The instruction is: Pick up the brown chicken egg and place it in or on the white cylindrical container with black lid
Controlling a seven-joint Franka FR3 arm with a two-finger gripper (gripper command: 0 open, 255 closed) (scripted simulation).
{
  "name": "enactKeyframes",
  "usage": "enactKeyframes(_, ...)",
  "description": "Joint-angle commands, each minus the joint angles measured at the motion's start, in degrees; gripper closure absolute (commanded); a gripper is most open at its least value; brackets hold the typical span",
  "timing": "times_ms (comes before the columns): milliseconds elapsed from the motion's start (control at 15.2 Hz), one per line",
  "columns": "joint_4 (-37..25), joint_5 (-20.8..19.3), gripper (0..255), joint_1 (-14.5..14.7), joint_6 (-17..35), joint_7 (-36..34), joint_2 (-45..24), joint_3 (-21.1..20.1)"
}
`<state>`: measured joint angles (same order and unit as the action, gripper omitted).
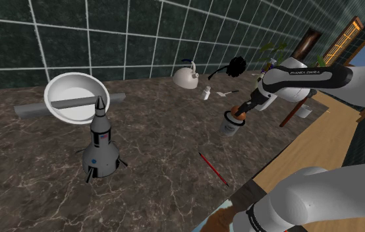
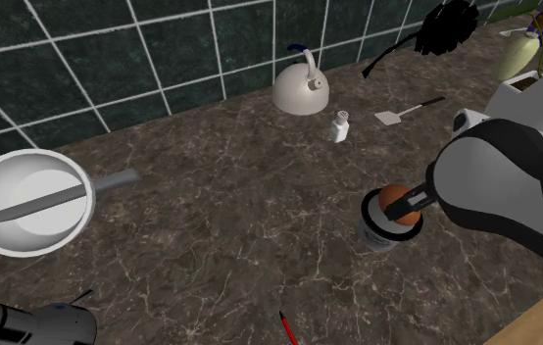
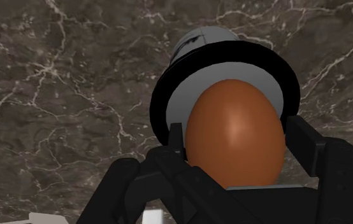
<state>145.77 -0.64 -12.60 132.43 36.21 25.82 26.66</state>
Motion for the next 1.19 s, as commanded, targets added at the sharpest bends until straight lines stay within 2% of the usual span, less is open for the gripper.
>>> enactKeyframes(0,0.24,-0.06,0,-0.07,-0.11,0.08,-0.26,0.17)
enactKeyframes(330,0.32,-0.09,0,-0.09,-0.11,0.01,-0.16,0.11)
enactKeyframes(594,-3.56,-1.58,0,-1.53,-8.36,-1.19,4.34,-1.24)
enactKeyframes(1122,-3.56,-1.58,0,-1.54,-8.36,-1.19,4.34,-1.25)
